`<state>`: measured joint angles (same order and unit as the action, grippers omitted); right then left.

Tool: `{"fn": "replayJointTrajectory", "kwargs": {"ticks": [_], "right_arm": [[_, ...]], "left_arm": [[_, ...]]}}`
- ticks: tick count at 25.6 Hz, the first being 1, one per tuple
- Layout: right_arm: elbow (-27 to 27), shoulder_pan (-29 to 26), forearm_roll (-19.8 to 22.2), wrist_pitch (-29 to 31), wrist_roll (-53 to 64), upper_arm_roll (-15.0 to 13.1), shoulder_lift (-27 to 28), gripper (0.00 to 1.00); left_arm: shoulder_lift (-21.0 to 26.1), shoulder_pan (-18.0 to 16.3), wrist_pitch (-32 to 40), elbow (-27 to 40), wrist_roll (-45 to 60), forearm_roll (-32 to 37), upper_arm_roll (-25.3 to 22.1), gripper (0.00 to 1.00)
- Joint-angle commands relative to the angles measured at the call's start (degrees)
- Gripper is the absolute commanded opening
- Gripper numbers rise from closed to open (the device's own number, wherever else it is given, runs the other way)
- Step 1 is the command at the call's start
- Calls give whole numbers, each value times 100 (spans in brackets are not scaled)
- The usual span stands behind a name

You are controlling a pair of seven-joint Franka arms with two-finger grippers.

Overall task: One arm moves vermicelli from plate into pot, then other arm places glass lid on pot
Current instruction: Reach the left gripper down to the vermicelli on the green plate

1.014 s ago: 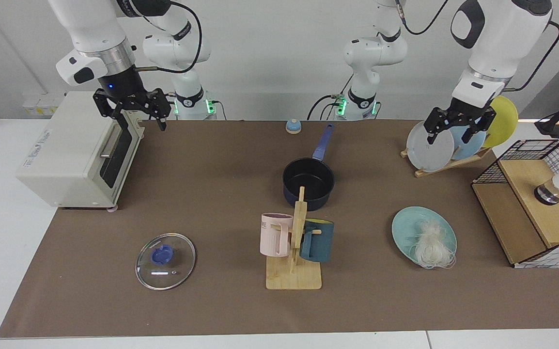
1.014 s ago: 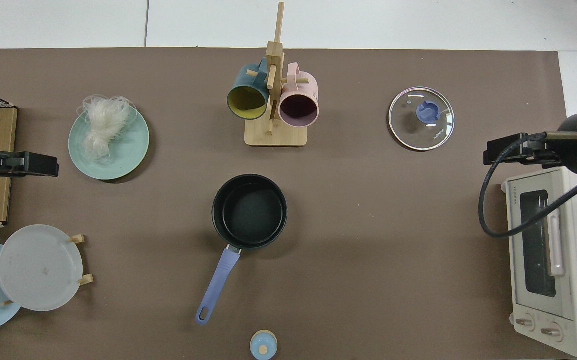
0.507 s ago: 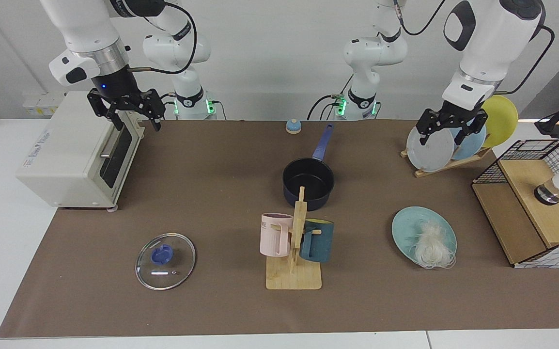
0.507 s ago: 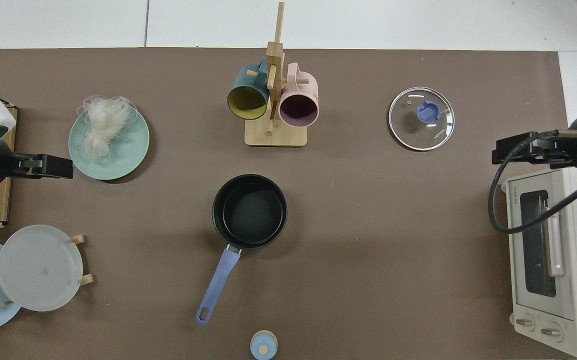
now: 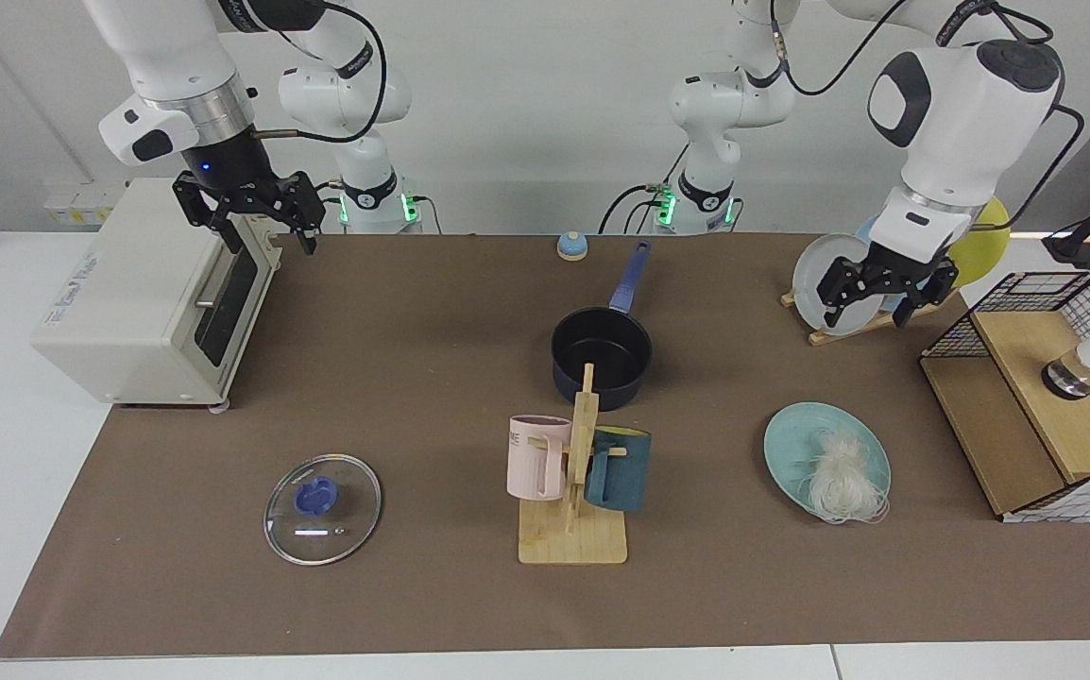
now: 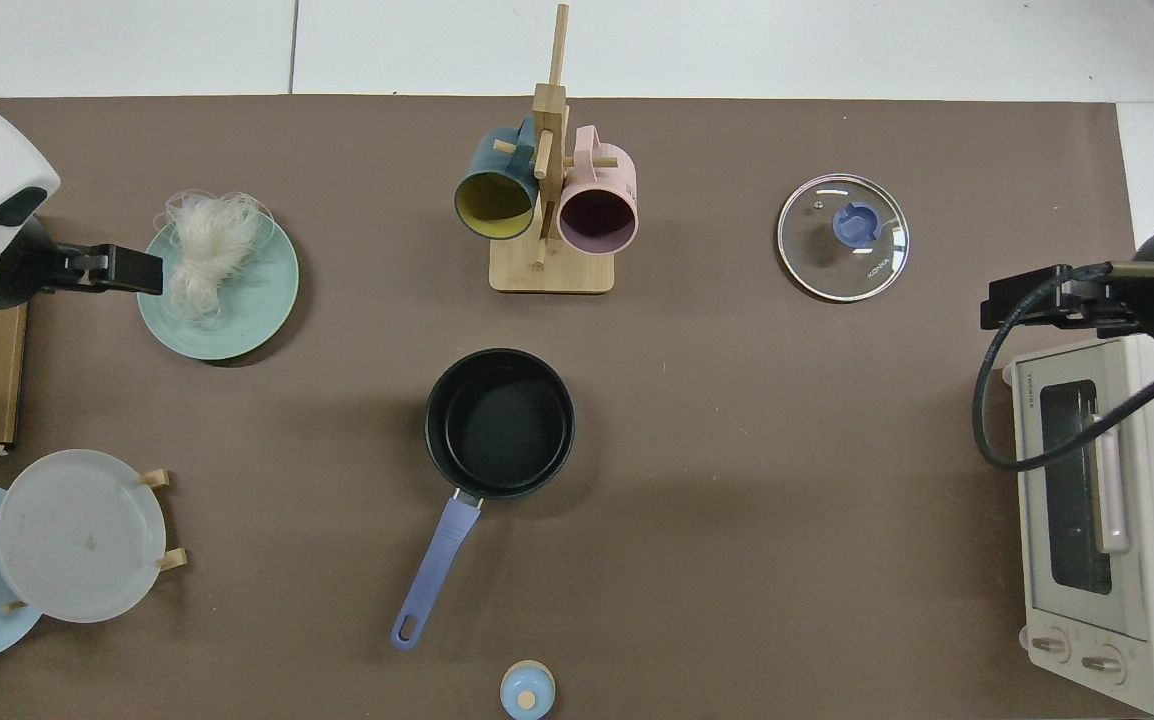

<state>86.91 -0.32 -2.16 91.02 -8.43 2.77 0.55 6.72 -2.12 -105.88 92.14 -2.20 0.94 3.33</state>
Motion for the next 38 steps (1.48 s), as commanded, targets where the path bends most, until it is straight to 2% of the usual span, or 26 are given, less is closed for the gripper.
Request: {"fn": "replayJointTrajectory", "kwargs": {"ticks": [1, 10, 18, 24, 31, 34, 35, 36, 38], "right_arm": [[-122, -30, 49, -102, 43, 22, 15, 100], [-280, -12, 67, -129, 43, 22, 120, 100], [-280, -12, 67, -120, 52, 40, 129, 100], [-272, -21, 58, -120, 96, 40, 121, 100], [-263, -12, -21, -120, 96, 40, 120, 100], [-263, -3, -21, -111, 105, 48, 120, 100], [-263, -3, -21, -111, 96, 48, 112, 100], [-263, -3, -21, -111, 96, 57, 112, 100], [-263, -3, -30, -111, 96, 75, 103, 100]], "left_arm": [[988, -140, 182, -1031, 10, 55, 10, 100], [1762, -228, -652, -1172, -52, 64, 1, 100], [2430, -281, -1637, -944, -52, 99, -17, 100], [2483, -219, -2296, -408, -26, 90, -8, 100], [2632, -228, -2499, -293, -26, 99, -17, 100], [2834, -280, -2718, -293, -52, 108, -8, 99], [2887, -289, -2788, -293, -61, 117, -8, 94], [2905, -289, -2807, -293, -87, 125, -8, 75], [2905, -281, -2772, -311, -201, 117, -8, 8]]}}
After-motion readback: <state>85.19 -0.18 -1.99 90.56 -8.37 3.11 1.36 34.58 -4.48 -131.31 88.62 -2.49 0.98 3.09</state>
